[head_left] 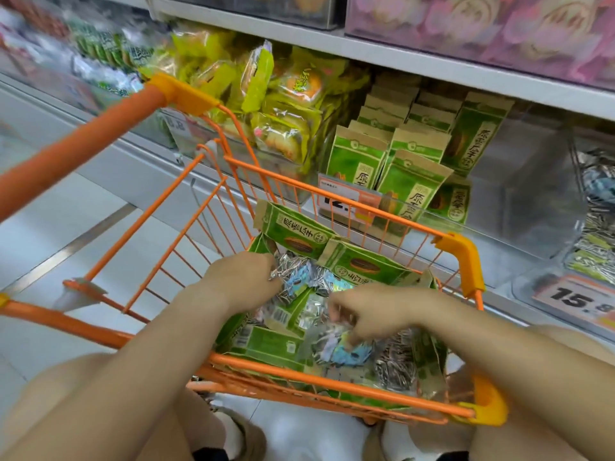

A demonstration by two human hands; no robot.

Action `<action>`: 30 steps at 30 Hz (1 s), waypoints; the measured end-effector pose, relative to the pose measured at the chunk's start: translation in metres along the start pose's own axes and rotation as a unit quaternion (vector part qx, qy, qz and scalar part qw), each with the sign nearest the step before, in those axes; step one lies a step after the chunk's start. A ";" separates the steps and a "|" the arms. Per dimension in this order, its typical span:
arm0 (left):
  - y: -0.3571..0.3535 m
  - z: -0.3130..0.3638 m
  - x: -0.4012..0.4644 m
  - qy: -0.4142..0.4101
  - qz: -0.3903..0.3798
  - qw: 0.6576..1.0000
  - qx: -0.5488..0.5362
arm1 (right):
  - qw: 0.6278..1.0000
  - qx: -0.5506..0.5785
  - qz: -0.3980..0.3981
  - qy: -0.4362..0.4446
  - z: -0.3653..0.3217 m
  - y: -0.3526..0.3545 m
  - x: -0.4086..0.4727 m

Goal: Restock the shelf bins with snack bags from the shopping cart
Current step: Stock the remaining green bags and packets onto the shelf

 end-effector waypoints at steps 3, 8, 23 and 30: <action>-0.003 0.007 0.000 -0.012 -0.038 0.999 -0.020 | 0.980 0.173 0.096 -0.008 0.017 0.037 -0.011; -0.012 0.029 0.016 -0.062 -0.178 0.982 0.033 | 0.906 0.300 0.297 -0.015 0.041 0.081 -0.027; -0.036 0.019 0.054 0.002 -0.113 0.993 -0.024 | 0.827 0.300 0.466 0.094 0.032 0.096 -0.066; 0.021 0.005 0.034 -0.027 -0.043 0.994 -0.099 | 0.781 0.316 0.528 0.108 0.035 0.095 -0.082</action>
Point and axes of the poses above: each hand's wrist, its own x-axis towards the middle knuckle, its own y-axis out of the back of the hand, z = x × y, the point moved 9 cm from there along x, towards the middle knuckle, and after that the axes turned 7 degrees about x, right-handed, at the moved point
